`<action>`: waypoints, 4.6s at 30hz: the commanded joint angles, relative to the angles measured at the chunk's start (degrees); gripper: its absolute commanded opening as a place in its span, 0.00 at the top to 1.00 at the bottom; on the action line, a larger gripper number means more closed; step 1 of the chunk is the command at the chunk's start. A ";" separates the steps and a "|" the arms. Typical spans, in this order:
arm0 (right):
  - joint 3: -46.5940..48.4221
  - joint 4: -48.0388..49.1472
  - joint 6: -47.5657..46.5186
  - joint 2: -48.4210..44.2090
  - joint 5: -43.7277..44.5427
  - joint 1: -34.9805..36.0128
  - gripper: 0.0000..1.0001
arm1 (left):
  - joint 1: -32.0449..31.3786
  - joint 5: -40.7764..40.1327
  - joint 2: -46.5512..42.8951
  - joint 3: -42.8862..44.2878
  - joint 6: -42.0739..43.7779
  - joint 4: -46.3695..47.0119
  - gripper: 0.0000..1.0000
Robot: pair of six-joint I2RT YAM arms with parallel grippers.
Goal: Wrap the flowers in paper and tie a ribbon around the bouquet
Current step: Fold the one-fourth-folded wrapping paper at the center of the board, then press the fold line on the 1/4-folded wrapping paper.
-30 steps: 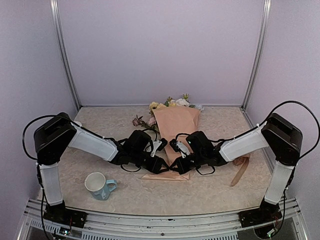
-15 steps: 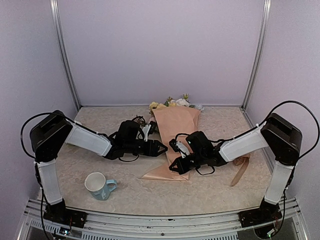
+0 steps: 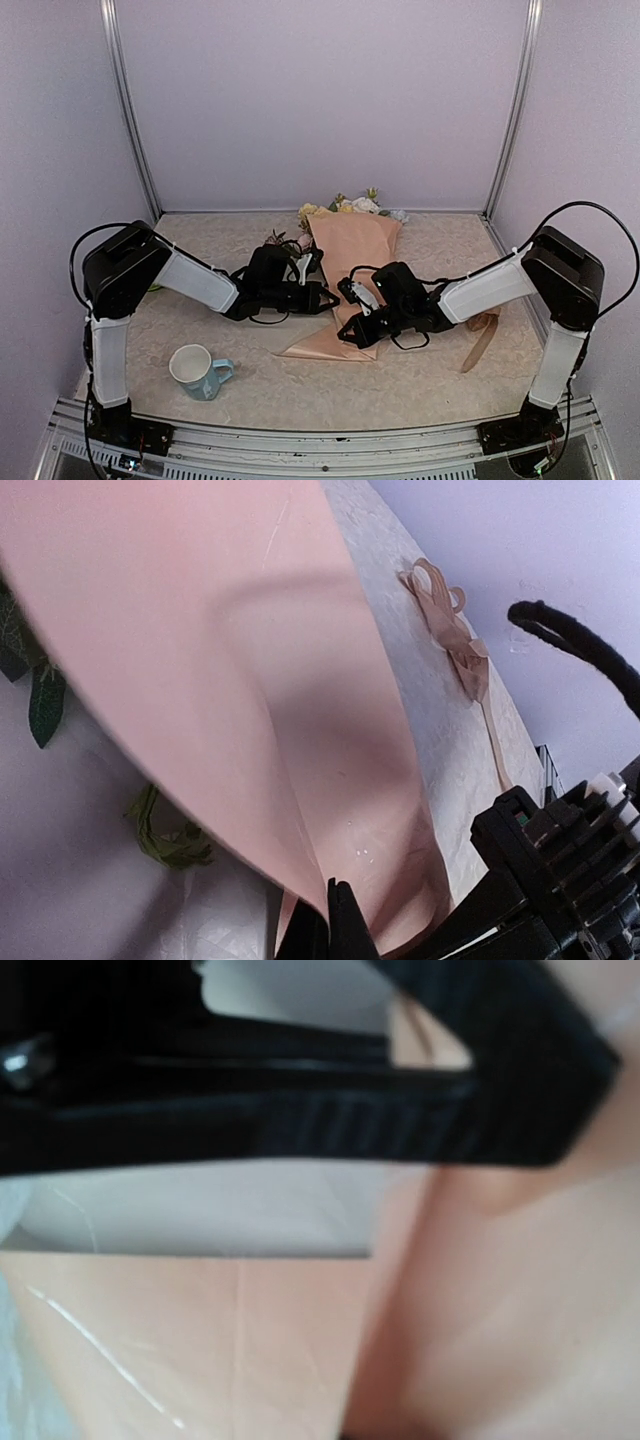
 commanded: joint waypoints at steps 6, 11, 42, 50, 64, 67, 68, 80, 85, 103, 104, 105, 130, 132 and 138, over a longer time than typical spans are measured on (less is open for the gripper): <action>2.00 -7.60 -3.99 -4.61 -2.87 0.51 0.61 | 2.12 -2.43 1.28 -1.07 1.89 -1.74 1.00; -0.34 -12.09 -4.75 -13.70 -7.62 -0.84 0.32 | 2.39 -1.62 2.56 -0.42 2.25 -2.06 1.00; -12.60 12.79 20.63 -0.99 -23.70 -14.04 0.91 | 2.74 -2.45 3.35 -3.39 1.94 -0.93 1.00; -13.55 9.52 18.52 -2.92 -21.65 -14.28 1.00 | 2.38 -2.02 3.62 -2.67 3.06 -2.04 1.00; -22.28 1.31 15.64 -14.90 -17.48 -15.09 1.00 | -1.86 4.22 5.31 2.43 6.97 -6.04 1.00; -23.14 -1.32 14.64 -17.23 -17.04 -15.09 1.00 | -2.18 4.03 4.80 1.30 6.62 -5.42 1.00; -23.53 -1.68 14.27 -17.71 -17.36 -15.09 1.00 | -2.18 3.74 4.87 1.06 6.65 -5.49 1.00; -4.70 -27.12 0.84 -24.62 -4.88 -11.92 0.60 | -1.57 3.49 5.15 -0.56 5.14 -3.98 1.00; -1.35 -18.42 2.08 -14.67 -13.40 -5.55 0.79 | -1.56 1.63 4.58 -0.31 5.88 -5.31 1.00; -1.22 -13.72 4.36 3.55 -14.22 -3.93 0.98 | -2.61 -3.45 -13.75 -5.12 17.58 -10.14 0.62; -1.07 -13.74 4.61 3.90 -14.14 -4.00 0.98 | -4.05 -4.60 -15.51 -4.84 20.89 -13.10 0.63; -0.89 -13.87 4.75 4.30 -14.16 -4.08 0.98 | -5.87 -5.62 -16.52 -3.98 24.54 -16.82 0.64; -0.43 -12.58 6.53 5.87 -14.27 -4.72 1.00 | -22.13 -17.08 -3.88 4.80 34.63 -57.12 0.84; -0.52 -12.61 6.38 5.85 -14.24 -4.79 1.00 | -22.53 -17.63 -5.63 2.31 33.23 -57.88 0.83; -0.01 -12.87 5.76 5.97 -14.52 -4.85 1.00 | -20.80 -22.97 -6.02 0.39 29.48 -59.45 0.86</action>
